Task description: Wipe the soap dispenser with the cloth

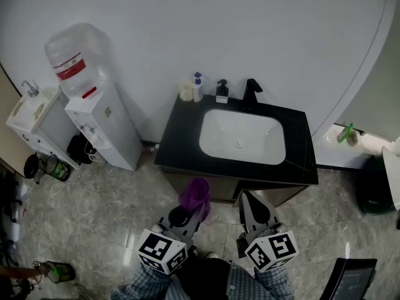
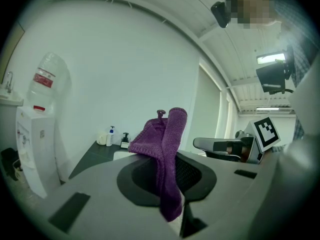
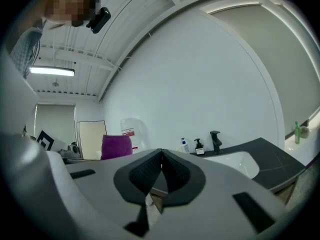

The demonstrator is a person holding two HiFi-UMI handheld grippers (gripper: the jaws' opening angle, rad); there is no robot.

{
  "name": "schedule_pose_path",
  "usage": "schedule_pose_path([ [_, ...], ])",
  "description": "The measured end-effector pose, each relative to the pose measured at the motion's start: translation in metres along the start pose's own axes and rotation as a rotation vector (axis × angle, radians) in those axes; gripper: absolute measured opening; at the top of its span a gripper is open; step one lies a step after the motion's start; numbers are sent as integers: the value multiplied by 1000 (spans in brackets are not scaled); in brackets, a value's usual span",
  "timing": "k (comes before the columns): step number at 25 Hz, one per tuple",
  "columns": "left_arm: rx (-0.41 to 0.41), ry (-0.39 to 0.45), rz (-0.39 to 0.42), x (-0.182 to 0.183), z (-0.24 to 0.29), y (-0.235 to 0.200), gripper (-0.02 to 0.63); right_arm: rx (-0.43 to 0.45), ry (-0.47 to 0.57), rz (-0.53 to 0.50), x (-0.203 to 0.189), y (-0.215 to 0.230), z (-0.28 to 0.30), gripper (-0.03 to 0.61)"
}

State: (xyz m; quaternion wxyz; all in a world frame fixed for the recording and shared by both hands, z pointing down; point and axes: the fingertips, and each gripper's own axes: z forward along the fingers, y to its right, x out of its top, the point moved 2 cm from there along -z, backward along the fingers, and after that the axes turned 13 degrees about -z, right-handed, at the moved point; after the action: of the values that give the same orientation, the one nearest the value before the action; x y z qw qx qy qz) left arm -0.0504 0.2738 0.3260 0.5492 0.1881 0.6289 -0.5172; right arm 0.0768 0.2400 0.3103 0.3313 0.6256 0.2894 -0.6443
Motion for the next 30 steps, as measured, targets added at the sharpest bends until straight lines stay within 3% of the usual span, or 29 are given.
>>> schedule_pose_path([
  [16, -8, 46, 18, -14, 10, 43, 57, 0, 23, -32, 5, 26, -44, 18],
  [30, -2, 52, 11, -4, 50, 15, 57, -10, 17, -46, -3, 54, -10, 18],
])
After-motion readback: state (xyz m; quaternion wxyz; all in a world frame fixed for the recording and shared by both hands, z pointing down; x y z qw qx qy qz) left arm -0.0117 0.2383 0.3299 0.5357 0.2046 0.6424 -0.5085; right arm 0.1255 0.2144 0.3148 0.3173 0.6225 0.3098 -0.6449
